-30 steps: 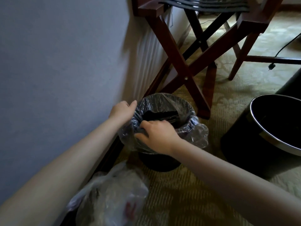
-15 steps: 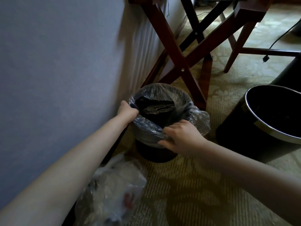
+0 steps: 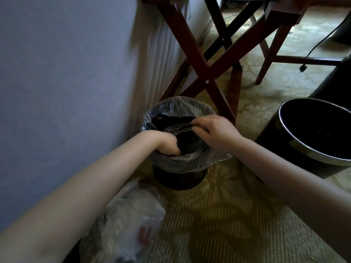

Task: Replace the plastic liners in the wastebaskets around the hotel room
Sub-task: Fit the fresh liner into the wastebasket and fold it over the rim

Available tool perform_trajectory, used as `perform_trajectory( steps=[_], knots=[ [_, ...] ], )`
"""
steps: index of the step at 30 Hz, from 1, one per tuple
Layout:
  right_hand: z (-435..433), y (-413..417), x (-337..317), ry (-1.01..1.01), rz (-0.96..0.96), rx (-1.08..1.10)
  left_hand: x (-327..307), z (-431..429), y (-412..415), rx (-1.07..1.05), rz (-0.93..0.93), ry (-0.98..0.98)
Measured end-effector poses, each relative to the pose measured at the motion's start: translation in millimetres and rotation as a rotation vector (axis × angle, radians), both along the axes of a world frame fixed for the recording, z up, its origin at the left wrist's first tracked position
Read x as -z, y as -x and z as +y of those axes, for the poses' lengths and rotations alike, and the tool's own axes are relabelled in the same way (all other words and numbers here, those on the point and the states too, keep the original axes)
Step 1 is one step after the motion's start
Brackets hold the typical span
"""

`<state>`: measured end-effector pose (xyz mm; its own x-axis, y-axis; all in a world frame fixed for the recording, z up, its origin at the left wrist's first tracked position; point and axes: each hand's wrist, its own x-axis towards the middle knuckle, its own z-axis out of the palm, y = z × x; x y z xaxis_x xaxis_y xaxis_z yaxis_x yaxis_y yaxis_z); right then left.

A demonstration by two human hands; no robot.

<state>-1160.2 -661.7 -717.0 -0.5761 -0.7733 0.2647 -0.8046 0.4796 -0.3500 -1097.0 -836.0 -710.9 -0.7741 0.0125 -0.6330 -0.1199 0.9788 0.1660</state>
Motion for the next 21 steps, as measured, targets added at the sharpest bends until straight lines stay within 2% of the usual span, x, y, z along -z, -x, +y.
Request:
perform_trajectory(
  steps=[3,4,6,9,11,13,15,18,19,21],
  knots=[
    [2.9,-0.6,3.9,-0.506,0.054,-0.129,-8.0,-15.4,1.1,0.009,0.198,0.125],
    [3.5,-0.8,5.4,-0.579,0.046,-0.117,-7.2,-19.9,2.1,-0.005,0.254,0.128],
    [2.3,0.8,1.7,-0.489,-0.022,-0.088,-5.7,-26.5,5.2,-0.051,0.413,0.062],
    [-3.9,4.5,-6.3,-0.199,-0.044,0.004,-6.4,-29.0,14.2,-0.050,0.648,-0.079],
    [-12.8,11.5,-7.4,-0.055,-0.026,0.076,-4.7,-27.4,22.7,-0.083,0.611,-0.159],
    [-26.9,17.4,-6.1,0.003,-0.022,0.124,2.0,-27.1,32.9,-0.132,0.433,-0.189],
    [-40.5,25.2,-0.8,-0.158,0.018,0.143,12.6,-28.2,40.6,-0.109,0.271,-0.076],
    [-52.3,32.4,10.1,-0.580,0.087,0.130,31.1,-36.9,45.1,-0.032,0.114,0.154],
    [-53.4,33.2,13.3,-0.628,0.079,0.121,34.8,-39.7,45.5,-0.033,0.074,0.176],
    [-53.7,33.0,15.7,-0.491,0.094,0.127,34.7,-40.8,45.7,-0.069,0.125,0.109]
  ],
)
